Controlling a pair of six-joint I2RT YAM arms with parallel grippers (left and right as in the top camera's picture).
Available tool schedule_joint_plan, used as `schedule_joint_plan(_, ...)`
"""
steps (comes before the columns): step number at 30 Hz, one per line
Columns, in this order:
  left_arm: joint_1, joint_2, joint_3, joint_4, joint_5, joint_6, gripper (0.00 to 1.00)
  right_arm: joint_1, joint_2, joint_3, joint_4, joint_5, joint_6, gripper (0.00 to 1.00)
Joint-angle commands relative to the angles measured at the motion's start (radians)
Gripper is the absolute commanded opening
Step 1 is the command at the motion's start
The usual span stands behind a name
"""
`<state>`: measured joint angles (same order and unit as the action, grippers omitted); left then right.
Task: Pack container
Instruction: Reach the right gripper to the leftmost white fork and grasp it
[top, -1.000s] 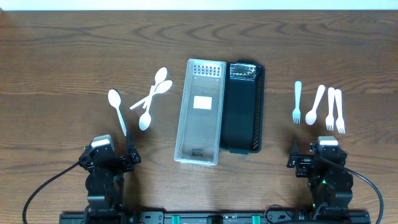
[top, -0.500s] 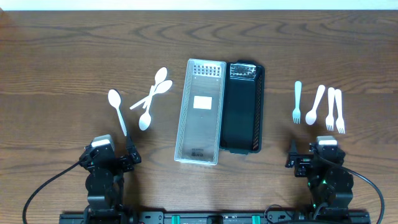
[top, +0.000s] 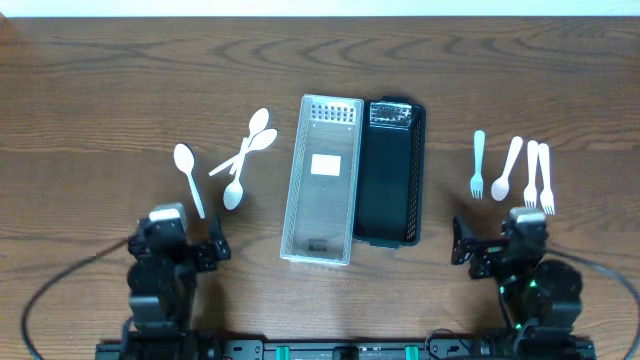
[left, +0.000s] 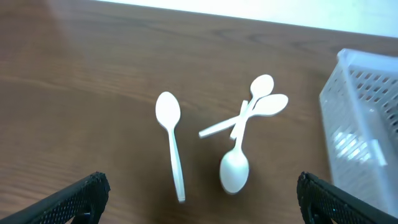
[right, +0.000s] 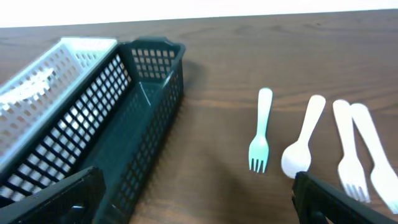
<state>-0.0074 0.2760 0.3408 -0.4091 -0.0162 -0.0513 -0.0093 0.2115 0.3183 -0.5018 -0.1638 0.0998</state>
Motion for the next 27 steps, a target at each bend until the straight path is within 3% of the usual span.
schedule_joint_plan(1,0.005,0.178,0.176,-0.041,0.016,0.006,0.98,-0.003,0.153,0.148,-0.019,0.039,0.019,0.99)
schedule_joint_plan(12,0.005,0.710,0.648,-0.250,0.017,0.006,0.98,-0.046,0.863,0.654,-0.177,0.141,-0.019,0.99)
schedule_joint_plan(17,0.005,0.801,0.688,-0.276,0.017,0.006,0.98,-0.121,1.162,0.900,-0.261,0.099,-0.019,0.99)
schedule_joint_plan(23,0.005,0.821,0.688,-0.294,0.016,0.006,0.98,-0.136,1.407,1.089,-0.298,-0.155,-0.037,0.99)
schedule_joint_plan(25,0.005,0.821,0.688,-0.294,0.016,0.006,0.98,-0.133,1.445,1.089,-0.308,-0.144,-0.038,0.86)
schedule_joint_plan(27,0.005,0.821,0.688,-0.294,0.016,0.006,0.98,-0.127,1.495,1.088,-0.354,-0.093,-0.037,0.80)
